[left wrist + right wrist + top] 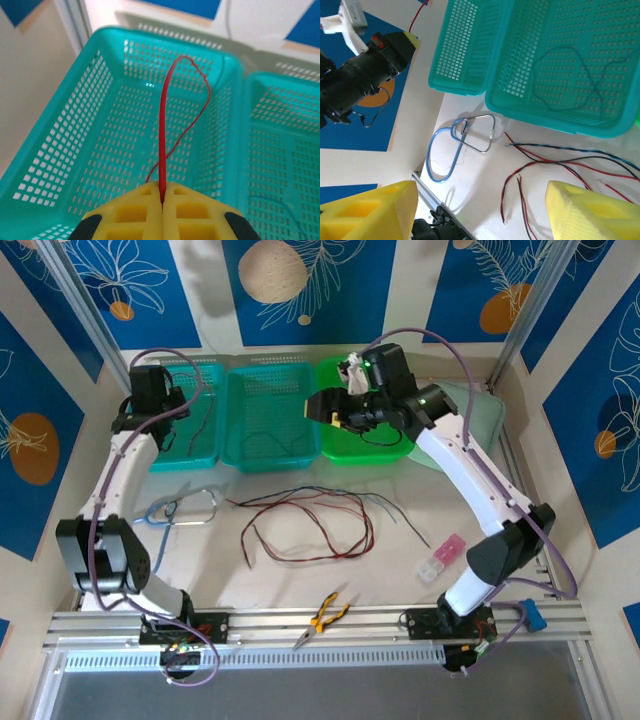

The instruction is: Untangle the cables

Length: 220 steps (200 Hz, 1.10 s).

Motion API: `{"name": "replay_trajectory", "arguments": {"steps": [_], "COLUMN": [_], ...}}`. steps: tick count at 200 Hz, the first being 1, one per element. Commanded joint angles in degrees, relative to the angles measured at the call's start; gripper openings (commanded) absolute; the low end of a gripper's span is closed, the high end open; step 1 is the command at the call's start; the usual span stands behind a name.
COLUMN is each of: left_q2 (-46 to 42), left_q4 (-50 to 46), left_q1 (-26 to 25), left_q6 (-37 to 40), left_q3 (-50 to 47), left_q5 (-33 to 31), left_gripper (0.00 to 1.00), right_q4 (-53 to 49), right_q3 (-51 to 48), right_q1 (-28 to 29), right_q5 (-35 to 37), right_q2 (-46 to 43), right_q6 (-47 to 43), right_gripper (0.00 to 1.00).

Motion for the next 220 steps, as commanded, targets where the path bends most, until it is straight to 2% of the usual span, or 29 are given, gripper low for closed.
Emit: {"name": "replay_trajectory", "arguments": {"steps": [1, 28, 94, 99, 113, 137, 176, 220], "left_q2": [4.1, 11.8, 24.4, 25.0, 26.1, 25.9, 21.4, 10.4], "left_q4": [-4.7, -11.4, -18.7, -19.3, -19.8, -19.5, -17.6, -17.9], "left_q1": [3.3, 5.7, 5.9, 5.9, 5.9, 5.9, 5.9, 3.4], "left_q6": [-3.4, -5.2, -4.7, -4.6, -4.6, -4.1, -1.3, 0.2], "left_q3": [3.1, 8.4, 18.5, 19.2, 19.7, 18.9, 17.0, 14.9], "left_q5": [6.8, 14.5, 22.3, 22.6, 23.5, 23.7, 21.6, 18.7], "left_gripper": [0.0, 0.0, 0.0, 0.08, 0.38, 0.59, 0.73, 0.74], "right_q4": [0.3, -3.1, -2.6, -2.5, -2.6, -3.3, -3.3, -2.4], "right_q3": [-2.4, -1.9, -6.6, -6.8, -7.1, -7.4, -11.4, -19.1], "right_q1": [-1.1, -0.5, 0.0, -0.1, -0.2, -0.3, -0.1, 0.2], "right_q5": [-0.2, 3.3, 5.1, 5.0, 4.8, 5.0, 6.2, 12.1], "right_q2": [-3.0, -3.8, -8.0, -8.1, -8.3, -8.7, -11.7, -19.9], "right_q6": [-0.5, -2.3, -2.4, -2.4, -2.3, -2.3, -1.6, 2.6], "right_gripper": [0.68, 0.68, 0.69, 0.69, 0.69, 0.69, 0.69, 0.69]}}
